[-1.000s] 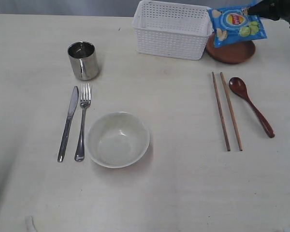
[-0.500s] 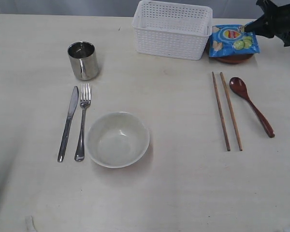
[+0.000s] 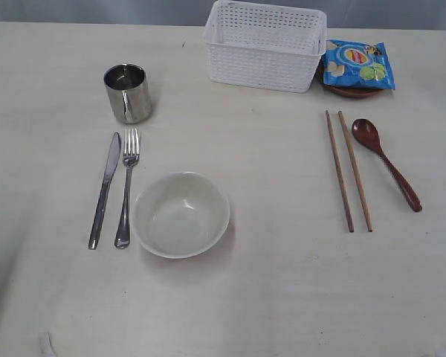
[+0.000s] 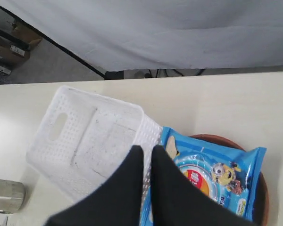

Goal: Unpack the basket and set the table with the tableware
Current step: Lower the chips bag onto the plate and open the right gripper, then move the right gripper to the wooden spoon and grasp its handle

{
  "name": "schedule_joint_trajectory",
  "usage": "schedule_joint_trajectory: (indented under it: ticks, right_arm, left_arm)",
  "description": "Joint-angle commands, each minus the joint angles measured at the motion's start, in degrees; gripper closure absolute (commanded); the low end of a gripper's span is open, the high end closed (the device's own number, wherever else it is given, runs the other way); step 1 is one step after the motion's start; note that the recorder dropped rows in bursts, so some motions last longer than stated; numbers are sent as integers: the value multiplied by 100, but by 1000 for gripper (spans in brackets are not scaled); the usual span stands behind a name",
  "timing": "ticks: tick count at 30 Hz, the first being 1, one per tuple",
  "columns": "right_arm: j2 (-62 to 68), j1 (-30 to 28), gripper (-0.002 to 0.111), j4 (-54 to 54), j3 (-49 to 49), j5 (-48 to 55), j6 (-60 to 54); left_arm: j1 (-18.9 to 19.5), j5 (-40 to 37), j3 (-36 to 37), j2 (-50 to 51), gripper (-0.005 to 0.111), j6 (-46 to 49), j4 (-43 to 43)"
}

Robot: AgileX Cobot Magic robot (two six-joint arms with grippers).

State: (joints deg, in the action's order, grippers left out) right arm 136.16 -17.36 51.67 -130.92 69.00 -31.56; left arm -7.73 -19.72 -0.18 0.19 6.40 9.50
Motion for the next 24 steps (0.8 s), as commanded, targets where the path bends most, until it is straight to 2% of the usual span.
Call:
schedule_joint_trajectory:
  ticks: [1, 4, 6, 9, 12, 14, 18, 24]
  right_arm:
    - [-497, 91, 109, -54, -53, 97, 133]
    - [-723, 422, 109, -544, -53, 97, 804]
    - [-946, 1068, 109, -2054, 7, 97, 1435]
    - [-1252, 1818, 109, -3186, 275, -92, 1710]
    - [-1879, 2496, 109, -5306, 828, -776, 2785]
    - [-2204, 2582, 109, -5505, 1216, -1154, 3156]
    - [-2263, 2554, 109, -5475, 1317, -1216, 3156]
    - [-2227, 2529, 109, -5577, 1317, -1344, 2562]
  left_arm:
    - [-44, 10, 18, -19, 107, 0, -25]
    - [-44, 10, 18, -19, 107, 0, -25]
    - [-44, 10, 18, -19, 107, 0, -25]
    - [-44, 10, 18, -19, 107, 0, -25]
    - [-44, 10, 18, -19, 107, 0, 0]
    - [-44, 10, 18, -19, 107, 0, 0]
    - [-44, 10, 18, -19, 107, 0, 0]
    - [-44, 10, 18, -19, 107, 0, 0]
